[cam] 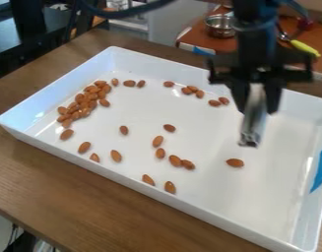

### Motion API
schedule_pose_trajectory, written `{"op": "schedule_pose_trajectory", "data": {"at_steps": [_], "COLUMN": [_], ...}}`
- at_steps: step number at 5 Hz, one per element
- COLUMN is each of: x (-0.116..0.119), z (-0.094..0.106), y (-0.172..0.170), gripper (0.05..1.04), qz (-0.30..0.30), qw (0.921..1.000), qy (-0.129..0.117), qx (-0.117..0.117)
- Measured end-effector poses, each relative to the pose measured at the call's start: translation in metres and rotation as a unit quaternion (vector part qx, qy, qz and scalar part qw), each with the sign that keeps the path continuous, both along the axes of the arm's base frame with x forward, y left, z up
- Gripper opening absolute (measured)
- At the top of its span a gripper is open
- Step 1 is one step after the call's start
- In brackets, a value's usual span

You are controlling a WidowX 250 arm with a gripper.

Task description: Sweep into pile

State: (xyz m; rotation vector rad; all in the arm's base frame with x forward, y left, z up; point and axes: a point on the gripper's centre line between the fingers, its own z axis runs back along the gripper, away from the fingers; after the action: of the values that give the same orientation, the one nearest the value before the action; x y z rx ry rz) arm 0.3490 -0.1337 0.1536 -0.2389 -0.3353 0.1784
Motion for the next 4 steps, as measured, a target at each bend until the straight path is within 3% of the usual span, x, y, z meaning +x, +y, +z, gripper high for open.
{"op": "schedule_pose_trajectory", "data": {"at_steps": [2,4], "x": [-0.011,-0.031], "z": [-0.043,-0.068], "y": [-0.024,-0.011], "gripper": [0.378,0.378], "qz": [-0.013,-0.036], "qw": [0.9989,0.9971], "qy": [0.001,0.015], "qx": [0.045,0.065]}}
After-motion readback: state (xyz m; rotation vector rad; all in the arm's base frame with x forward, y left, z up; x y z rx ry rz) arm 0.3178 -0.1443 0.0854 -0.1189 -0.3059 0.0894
